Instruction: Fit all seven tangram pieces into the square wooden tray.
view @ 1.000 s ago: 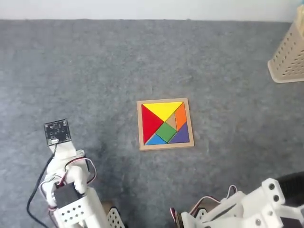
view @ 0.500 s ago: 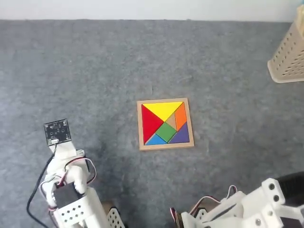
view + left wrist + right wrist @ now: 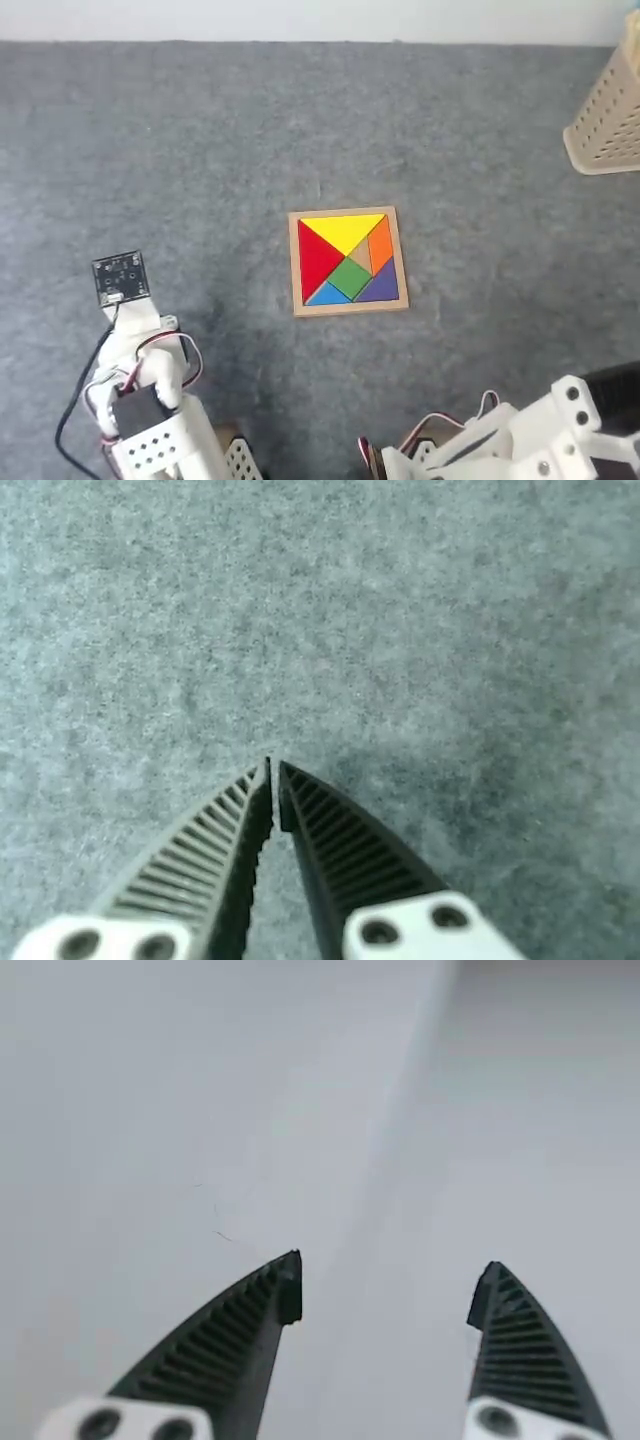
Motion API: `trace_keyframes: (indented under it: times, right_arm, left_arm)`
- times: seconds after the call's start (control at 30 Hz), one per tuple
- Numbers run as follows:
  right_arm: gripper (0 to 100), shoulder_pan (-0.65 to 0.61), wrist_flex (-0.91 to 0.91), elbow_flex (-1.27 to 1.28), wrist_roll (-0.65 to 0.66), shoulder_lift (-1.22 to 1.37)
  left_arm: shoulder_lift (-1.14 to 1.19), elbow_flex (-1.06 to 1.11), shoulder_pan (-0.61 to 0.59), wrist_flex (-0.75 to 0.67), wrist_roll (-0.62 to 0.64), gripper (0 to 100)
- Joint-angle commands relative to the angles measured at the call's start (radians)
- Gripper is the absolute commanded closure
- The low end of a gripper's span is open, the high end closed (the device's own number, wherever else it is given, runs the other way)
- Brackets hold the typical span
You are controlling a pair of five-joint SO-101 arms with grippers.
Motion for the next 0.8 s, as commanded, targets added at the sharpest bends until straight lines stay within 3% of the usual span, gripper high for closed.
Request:
trace_keyframes:
  times: [0.0,0.77]
  right_arm:
    - [72.3,0.012,-0.019,0.014,-0.003,-0.008]
    - [72.2,0.012,-0.016,0.041,-0.003,-0.01]
  left_arm:
    - [-0.003,-0.008,0.002,0.003,0.009,99]
    - [-0.003,-0.008,0.002,0.003,0.009,99]
